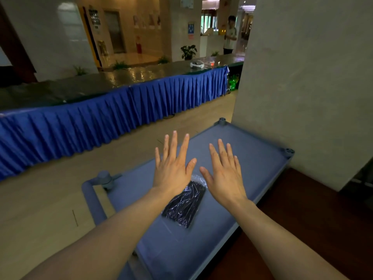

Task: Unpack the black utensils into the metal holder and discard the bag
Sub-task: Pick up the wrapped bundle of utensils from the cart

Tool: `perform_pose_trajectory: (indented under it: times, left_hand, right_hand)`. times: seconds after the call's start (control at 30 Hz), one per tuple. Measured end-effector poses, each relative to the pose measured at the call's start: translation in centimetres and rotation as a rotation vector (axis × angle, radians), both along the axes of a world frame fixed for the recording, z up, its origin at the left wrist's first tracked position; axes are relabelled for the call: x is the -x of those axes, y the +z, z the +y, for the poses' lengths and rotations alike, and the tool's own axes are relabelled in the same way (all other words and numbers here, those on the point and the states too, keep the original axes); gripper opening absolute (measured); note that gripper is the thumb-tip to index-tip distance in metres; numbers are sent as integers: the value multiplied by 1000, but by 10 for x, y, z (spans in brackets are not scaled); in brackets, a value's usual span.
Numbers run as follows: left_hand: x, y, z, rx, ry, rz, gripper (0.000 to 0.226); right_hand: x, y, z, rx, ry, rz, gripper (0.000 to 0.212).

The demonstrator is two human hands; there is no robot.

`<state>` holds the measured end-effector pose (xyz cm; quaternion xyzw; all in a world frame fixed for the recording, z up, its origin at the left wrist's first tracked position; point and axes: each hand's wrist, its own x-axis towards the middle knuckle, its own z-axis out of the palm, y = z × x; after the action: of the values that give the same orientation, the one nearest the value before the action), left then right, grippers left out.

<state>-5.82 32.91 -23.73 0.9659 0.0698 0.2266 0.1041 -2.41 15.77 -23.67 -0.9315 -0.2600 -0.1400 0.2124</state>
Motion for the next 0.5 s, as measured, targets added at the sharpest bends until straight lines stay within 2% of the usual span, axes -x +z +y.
perform_pose_trajectory:
  times: [0.5]
  left_hand:
    - [-21,-108,45,180,66,340,72]
  right_hand:
    - [-20,-89,52,95,-64,239,71]
